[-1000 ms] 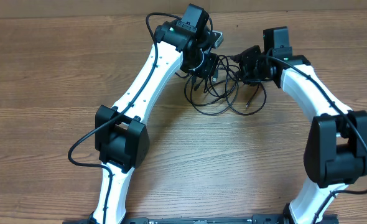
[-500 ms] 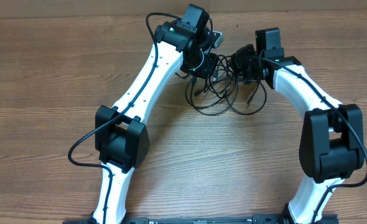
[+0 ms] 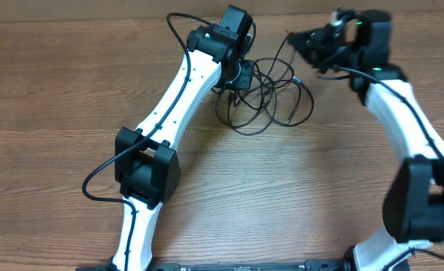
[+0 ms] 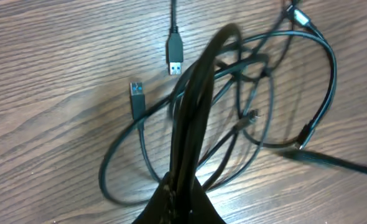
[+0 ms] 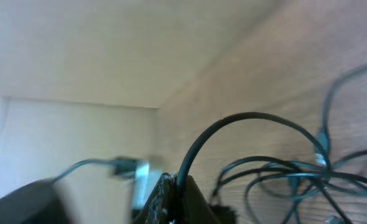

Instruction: Untangle cables

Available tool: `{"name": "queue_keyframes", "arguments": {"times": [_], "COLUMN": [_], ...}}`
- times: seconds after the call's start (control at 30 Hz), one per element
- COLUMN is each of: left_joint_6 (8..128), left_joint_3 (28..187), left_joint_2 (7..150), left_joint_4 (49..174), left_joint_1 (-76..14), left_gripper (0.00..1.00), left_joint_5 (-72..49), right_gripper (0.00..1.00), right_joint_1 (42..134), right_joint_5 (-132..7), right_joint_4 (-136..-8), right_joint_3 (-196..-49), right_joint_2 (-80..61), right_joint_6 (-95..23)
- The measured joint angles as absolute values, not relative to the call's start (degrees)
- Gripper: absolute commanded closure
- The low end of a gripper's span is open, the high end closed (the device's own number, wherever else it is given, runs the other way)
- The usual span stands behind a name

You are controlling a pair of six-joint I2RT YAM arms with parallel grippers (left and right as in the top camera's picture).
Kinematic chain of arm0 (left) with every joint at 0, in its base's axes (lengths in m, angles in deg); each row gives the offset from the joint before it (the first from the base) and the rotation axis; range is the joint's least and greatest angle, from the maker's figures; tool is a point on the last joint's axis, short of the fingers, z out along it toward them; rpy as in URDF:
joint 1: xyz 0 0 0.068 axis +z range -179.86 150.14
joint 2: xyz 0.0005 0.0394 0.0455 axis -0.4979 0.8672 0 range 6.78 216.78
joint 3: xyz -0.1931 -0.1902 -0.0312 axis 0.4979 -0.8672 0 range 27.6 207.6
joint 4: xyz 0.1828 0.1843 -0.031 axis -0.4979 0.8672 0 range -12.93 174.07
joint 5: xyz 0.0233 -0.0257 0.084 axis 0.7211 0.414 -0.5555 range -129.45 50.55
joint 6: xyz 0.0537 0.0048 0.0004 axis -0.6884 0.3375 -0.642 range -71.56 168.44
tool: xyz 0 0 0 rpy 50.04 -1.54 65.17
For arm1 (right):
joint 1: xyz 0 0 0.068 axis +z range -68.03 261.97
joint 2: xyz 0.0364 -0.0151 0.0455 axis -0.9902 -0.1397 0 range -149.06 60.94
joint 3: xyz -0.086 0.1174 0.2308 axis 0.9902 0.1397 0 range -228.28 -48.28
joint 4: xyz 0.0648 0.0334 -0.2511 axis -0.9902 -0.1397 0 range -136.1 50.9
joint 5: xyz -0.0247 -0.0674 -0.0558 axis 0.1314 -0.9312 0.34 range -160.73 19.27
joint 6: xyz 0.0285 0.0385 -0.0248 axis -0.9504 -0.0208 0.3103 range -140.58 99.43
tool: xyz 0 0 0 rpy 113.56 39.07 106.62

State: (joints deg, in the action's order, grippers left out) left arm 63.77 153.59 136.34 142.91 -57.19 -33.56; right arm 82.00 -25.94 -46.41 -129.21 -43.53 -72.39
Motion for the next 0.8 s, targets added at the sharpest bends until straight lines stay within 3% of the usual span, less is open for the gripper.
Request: {"name": "queue_keyframes", "arguments": {"times": [0.27,0.47,0.5,0.7,0.8], "left_joint_6": [64.6,64.7,64.7,64.8,64.8], "left_joint_3": [153.6,153.6,153.6,153.6,153.6], "left_joint_2": [136.3,136.3,136.3,136.3,136.3], "left_joint_4": [143.4,143.5,143.5,143.5,143.5], "left_joint_1": [-57.2,-57.2,-57.2,-57.2,-57.2], "left_gripper": [0.96,0.96,0.96,0.96,0.96], "left_joint_5": [-34.2,-34.1,-34.1,-33.0,-32.8], "right_gripper": [0.96,0.96,0.9,0.33,0.25], "right_joint_1": [75.5,74.4,74.4,74.4,74.4], "right_joint_5": [-25.3,-37.3,-39.8,-48.6,-49.9], "right_joint_4": [-58.3,-73.5,-75.4,-79.8,-79.2], "right_joint_3": [-129.2,-129.2,-129.2,-129.2,-129.2], "right_joint_2": [-41.4,-41.5,-41.5,-41.5,-41.5], "right_joint_6": [-68.0,-63.4,-62.5,-59.6,-59.1]}}
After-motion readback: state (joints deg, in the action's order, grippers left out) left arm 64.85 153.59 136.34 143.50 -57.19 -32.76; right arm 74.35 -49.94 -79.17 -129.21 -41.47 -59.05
